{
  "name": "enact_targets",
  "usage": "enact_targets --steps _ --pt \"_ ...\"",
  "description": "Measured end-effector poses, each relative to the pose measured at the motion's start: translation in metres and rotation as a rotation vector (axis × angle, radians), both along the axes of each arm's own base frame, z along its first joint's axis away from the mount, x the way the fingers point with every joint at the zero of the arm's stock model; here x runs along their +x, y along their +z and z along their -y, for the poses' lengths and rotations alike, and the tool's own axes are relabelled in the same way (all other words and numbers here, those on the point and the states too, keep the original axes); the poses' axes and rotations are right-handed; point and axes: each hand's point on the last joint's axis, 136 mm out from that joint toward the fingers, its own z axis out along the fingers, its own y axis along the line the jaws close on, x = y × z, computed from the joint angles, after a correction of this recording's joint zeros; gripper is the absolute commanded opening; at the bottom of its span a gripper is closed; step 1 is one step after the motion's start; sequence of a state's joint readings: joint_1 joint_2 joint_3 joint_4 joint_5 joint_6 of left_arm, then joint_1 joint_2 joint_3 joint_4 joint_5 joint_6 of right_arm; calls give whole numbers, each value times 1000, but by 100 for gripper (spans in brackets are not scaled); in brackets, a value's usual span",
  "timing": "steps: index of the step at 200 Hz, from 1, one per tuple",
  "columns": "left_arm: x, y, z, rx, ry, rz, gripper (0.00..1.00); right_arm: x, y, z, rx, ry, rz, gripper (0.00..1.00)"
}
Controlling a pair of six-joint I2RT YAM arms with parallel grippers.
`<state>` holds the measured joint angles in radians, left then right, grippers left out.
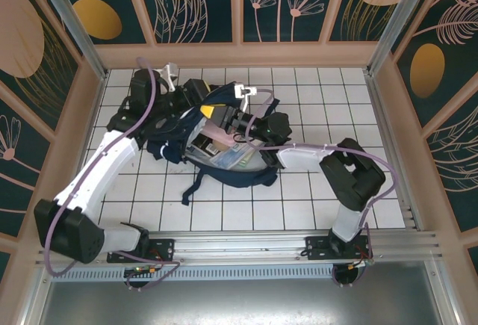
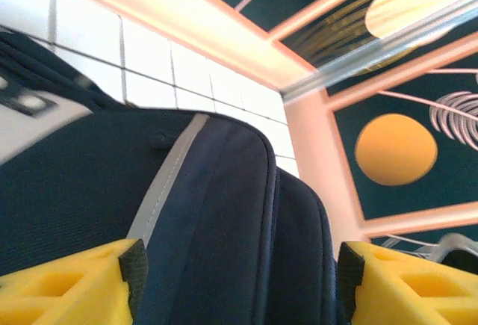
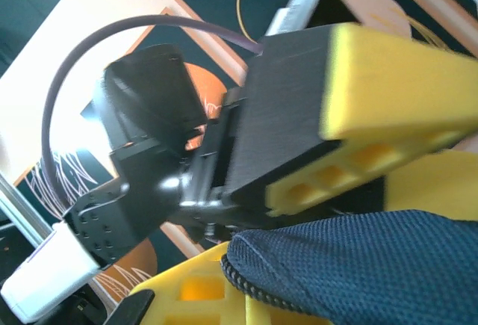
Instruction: Pack the student bag
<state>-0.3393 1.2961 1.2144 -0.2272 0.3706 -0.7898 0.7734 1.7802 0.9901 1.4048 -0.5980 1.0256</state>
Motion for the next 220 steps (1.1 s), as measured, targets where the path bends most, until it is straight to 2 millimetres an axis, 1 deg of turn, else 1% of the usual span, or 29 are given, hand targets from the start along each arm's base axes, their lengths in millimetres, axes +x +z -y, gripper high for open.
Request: enact_targets --steps 15,29,43,53,71,94,118,126,138,156,181,195,201,203,210,220 --pt "-9 7 -15 70 39 38 72 -2 -2 -2 -5 18 2 0" --pt "-15 8 -27 135 71 60 72 -4 -5 -2 -10 24 1 0" --pt "-20 6 -34 176 83 67 72 -10 -17 3 -23 26 -9 0" --pt "-25 1 -36 188 81 63 72 -17 -26 10 -36 24 -22 0" --pt "-35 -19 -37 193 67 26 72 -36 -43 28 -70 -4 -30 0" --pt "-51 -55 -35 173 36 -52 69 -66 -73 53 -132 -49 -38 0" --pt "-66 -93 -28 126 -10 -141 69 -99 -110 65 -243 -55 -21 0" --pt "-70 -104 -26 112 -21 -168 69 -110 -119 67 -280 -57 -9 0" --pt "-74 -114 -23 95 -33 -197 69 -125 -132 72 -331 -60 15 0" --pt "-75 -117 -20 64 -42 -204 69 -140 -151 83 -385 -79 41 6" --pt "-74 -111 -16 20 -50 -182 68 -150 -180 102 -456 -106 42 15" --pt "-75 -109 -15 4 -54 -170 68 -155 -195 106 -498 -105 36 21" --pt "-76 -109 -15 1 -53 -168 68 -156 -200 107 -515 -106 35 25" --pt "-77 -110 -15 0 -54 -168 68 -156 -201 108 -521 -105 33 27" --pt "-78 -111 -15 -4 -54 -168 68 -156 -208 109 -544 -112 26 29" --pt "-80 -114 -15 -5 -56 -171 68 -154 -217 110 -580 -127 9 35"
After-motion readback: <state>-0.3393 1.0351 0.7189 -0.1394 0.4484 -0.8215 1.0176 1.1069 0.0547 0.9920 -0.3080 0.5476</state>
